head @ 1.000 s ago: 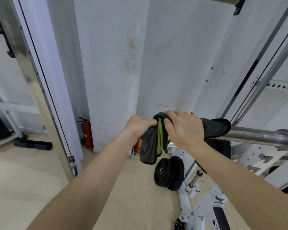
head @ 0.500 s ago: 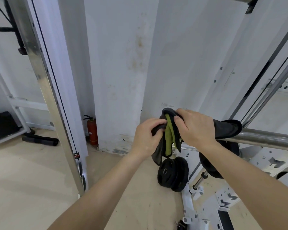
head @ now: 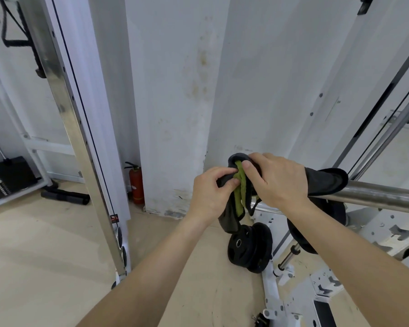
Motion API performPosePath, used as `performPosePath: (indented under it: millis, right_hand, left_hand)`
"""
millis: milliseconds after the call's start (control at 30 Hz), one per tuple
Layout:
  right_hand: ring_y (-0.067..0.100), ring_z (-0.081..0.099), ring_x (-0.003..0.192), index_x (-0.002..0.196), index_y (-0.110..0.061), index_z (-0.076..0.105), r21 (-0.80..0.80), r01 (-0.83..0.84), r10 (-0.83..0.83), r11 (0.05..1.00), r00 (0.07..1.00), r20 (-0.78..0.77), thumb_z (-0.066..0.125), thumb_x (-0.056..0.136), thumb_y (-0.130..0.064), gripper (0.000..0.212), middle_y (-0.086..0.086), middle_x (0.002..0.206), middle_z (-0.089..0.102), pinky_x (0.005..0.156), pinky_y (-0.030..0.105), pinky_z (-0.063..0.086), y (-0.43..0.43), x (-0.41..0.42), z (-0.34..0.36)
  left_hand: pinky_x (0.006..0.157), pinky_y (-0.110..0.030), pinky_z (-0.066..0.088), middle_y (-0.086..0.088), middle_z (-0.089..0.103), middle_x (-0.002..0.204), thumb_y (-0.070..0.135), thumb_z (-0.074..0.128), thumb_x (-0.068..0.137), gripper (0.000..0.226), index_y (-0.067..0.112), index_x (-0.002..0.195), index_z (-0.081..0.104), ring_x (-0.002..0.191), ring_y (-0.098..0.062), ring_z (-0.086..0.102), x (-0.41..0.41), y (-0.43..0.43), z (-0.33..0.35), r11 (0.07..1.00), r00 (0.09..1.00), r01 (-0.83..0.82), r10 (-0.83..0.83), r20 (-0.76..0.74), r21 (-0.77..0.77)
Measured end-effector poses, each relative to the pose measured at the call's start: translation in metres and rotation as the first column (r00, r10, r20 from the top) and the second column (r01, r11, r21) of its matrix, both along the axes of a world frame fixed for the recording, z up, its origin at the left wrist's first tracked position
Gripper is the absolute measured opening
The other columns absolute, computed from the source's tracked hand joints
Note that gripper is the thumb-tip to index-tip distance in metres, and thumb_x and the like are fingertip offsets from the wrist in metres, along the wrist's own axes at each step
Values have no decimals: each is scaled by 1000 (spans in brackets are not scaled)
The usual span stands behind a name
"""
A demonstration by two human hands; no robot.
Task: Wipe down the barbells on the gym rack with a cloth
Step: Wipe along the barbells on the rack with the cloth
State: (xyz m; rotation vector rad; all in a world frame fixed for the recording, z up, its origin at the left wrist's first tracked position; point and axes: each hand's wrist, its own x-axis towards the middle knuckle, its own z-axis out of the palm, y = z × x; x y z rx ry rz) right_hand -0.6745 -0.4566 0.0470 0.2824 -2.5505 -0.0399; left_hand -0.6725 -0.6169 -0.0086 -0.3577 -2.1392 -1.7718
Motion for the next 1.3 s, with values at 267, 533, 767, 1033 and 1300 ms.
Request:
performPosePath:
  millis: [267, 533, 767, 1033, 1300]
  right_hand:
    - [24, 59, 67, 104, -23, 66, 4, 17, -17, 1000, 995, -100, 22, 99, -41, 48, -4, 78, 63, 54, 31, 29, -1, 2, -7]
    - [21, 58, 68, 106, -25, 63, -6, 18, -18, 1000, 998, -64, 17, 97, -45, 50, -5, 81, 62, 54, 29, 31, -3, 2, -4]
    - [23, 58, 67, 104, -24, 64, 4, 30, -30, 1000, 997, -76, 20, 97, -44, 49, -5, 79, 62, 54, 29, 27, -3, 2, -3]
    - [23, 53, 66, 106, -22, 63, 13, 40, -38, 999, 995, -94, 21, 96, -43, 49, -4, 80, 61, 58, 29, 25, -4, 4, -5]
    - [24, 57, 68, 107, -23, 62, 26, 53, -51, 998, 996, -74, 22, 97, -44, 47, -4, 82, 62, 57, 31, 28, -3, 2, -4]
  left_hand:
    - [67, -23, 52, 10, 69, 68, 26, 66, 89, 16, 20, 81, 78, 71, -12, 63, -14, 9, 33, 999, 960, -42, 44, 278, -13]
    - [72, -16, 49, 12, 73, 83, 18, 70, 88, 9, 21, 93, 77, 78, -2, 65, -2, 0, 13, 996, 994, -7, 16, 108, -91]
    - [80, -21, 55, 12, 75, 88, 17, 70, 88, 13, 21, 98, 78, 85, -2, 68, -9, 2, 17, 1000, 997, 9, -10, 77, 20]
    - [64, -14, 46, 10, 69, 72, 26, 77, 83, 9, 22, 78, 71, 64, 0, 61, -25, -8, 23, 991, 974, 113, -94, 205, -79]
    - [89, -29, 55, 5, 76, 91, 15, 74, 87, 11, 21, 96, 77, 90, -11, 70, -17, -28, 25, 934, 941, 329, -313, 126, -139]
